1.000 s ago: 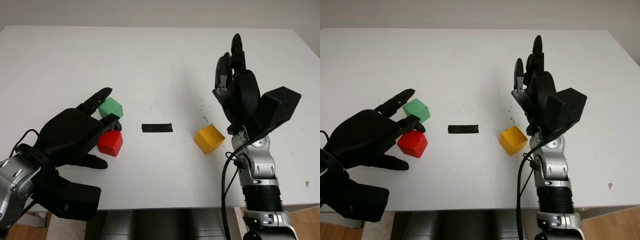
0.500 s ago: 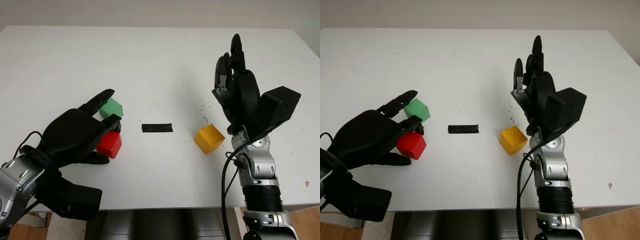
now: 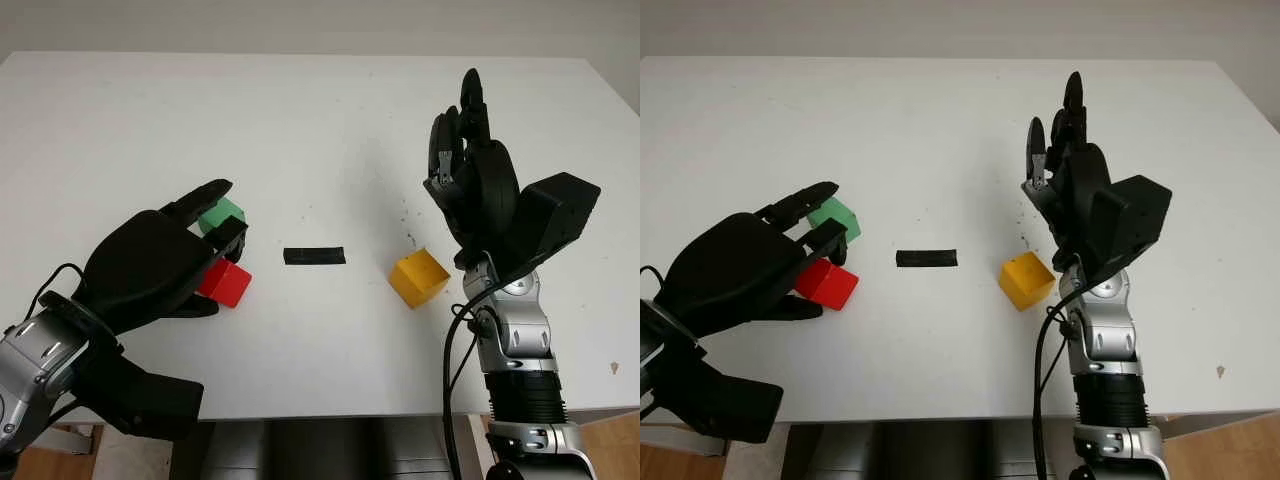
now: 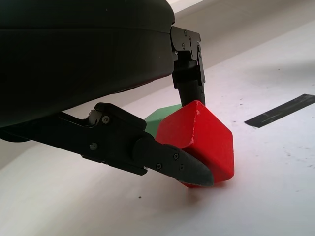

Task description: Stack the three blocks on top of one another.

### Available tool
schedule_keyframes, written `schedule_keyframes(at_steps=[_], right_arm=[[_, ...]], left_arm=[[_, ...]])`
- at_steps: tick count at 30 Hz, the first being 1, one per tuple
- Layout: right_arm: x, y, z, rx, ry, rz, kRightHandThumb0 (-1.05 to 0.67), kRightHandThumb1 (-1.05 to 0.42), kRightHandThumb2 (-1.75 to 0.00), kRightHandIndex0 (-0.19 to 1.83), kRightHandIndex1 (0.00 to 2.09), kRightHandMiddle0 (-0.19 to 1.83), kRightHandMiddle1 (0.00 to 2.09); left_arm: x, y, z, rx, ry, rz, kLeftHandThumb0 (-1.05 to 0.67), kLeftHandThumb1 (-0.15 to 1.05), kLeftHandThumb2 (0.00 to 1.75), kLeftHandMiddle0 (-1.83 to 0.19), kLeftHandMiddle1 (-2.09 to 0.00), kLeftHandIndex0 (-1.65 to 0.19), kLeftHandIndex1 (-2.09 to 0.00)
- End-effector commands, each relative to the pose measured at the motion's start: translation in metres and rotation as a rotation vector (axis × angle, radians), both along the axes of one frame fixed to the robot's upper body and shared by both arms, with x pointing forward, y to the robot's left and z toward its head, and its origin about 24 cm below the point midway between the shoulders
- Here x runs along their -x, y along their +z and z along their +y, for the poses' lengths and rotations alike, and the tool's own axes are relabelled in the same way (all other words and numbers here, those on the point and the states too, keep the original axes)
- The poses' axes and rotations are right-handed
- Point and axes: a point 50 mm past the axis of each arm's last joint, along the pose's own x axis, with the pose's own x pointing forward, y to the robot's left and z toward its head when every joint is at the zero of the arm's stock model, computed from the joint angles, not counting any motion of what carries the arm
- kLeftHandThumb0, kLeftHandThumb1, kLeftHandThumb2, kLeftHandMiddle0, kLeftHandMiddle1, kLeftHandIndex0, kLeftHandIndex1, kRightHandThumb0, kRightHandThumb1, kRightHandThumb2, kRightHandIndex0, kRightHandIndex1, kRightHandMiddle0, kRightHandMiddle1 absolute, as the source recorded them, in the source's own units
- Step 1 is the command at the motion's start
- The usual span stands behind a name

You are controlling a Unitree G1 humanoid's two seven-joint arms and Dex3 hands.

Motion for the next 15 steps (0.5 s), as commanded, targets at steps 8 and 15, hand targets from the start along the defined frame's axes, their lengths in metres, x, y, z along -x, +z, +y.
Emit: schedule_keyframes(at_steps=[8,15], right_arm=[[0.001,0.002,-0.001,0.005,0.003,-0.005,-0.59,-1.05,-0.62,-0.19,0.0,-0.19,0.0],[0.001,0.001,0.001,0.002,0.001,-0.004,-0.6,-1.05,-0.61,-0.19,0.0,-0.19,0.0]], left_arm=[[-0.003,0.043,-0.014,-0.01,-0.054,-0.118,-0.44,1.05,0.12,-0.2,-0.06,-0.06,-1.68],[-0.017,0.064,-0.03,0.046,-0.13,-0.187,-0.45,1.03,0.06,-0.18,-0.04,-0.22,-1.47]])
